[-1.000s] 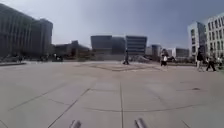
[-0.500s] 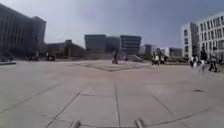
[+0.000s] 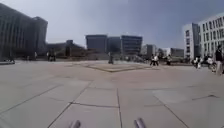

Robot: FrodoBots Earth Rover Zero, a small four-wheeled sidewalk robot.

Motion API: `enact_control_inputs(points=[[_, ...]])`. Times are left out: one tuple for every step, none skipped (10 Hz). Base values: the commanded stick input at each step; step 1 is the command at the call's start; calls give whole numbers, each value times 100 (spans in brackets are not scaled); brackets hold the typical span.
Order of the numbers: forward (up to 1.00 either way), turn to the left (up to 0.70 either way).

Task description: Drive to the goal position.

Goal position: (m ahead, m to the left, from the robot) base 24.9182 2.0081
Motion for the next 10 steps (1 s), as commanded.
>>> enact_control_inputs(points=[[70, 1], [70, 1], [70, 1], [70, 1], [70, -5], [70, -14], [70, -18], [70, -22], [70, -26], [70, -25]])
